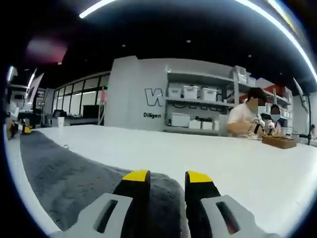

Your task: Open the folded towel by lifting each exposed corner and separating the folded layers until the towel lies flat within the target outline without major curled edges

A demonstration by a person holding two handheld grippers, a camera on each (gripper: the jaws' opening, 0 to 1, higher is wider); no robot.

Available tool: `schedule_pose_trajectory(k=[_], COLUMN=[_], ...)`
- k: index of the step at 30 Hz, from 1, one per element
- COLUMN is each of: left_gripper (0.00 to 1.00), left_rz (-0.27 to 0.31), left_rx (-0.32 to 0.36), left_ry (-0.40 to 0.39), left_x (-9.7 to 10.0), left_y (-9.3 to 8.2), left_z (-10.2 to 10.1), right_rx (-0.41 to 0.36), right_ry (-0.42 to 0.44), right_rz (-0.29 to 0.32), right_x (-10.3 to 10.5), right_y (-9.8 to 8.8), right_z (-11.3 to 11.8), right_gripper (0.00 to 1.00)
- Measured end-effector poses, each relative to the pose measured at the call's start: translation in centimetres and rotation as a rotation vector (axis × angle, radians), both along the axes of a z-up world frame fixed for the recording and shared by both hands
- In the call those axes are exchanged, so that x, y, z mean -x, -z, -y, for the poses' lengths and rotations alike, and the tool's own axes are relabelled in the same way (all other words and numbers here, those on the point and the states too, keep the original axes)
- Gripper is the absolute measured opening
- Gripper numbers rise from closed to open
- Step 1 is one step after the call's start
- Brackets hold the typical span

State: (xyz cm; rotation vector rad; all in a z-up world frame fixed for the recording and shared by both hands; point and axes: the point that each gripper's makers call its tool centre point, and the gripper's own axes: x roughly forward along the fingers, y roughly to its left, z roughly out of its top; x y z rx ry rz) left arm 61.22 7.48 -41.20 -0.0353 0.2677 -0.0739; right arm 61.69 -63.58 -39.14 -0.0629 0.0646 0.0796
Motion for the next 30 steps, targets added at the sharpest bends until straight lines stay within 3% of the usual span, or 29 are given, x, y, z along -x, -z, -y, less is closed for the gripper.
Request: schedule_pose_trajectory(k=[5,10,14,16,23,30], left_gripper=[0.51,0.48,0.42,0.39,0.27,0.21], left_rz=[0.002,0.006,-0.005,-0.018,-0.066,-0.080], left_rx=[-0.001,-0.006,-0.021,-0.033,-0.112,-0.082], left_ry=[0.008,0.014,0.031,0.041,0.033,0.058], left_x=[0.1,0.1,0.1,0.0,0.2,0.2], left_y=[-0.2,-0.5,-0.4,-0.1,1.1,1.4], left_z=[-0.1,-0.3,-0.2,0.0,0.0,0.5], right_rx=[0.108,0.064,0.057,-0.010,-0.032,-0.055], right_ry=[-0.092,-0.116,-0.133,-0.149,-0.165,-0.173], right_rz=[-0.143,-0.142,-0.216,-0.233,-0.260,-0.276], right_x=[-0.1,-0.1,-0.3,-0.4,-0.3,-0.3], right_y=[2.7,2.4,3.6,3.7,4.1,4.3], right_z=[-1.1,-0.7,0.2,0.2,-0.2,-0.7], right_gripper=[0.29,0.30,0.30,0.31,0.24,0.14])
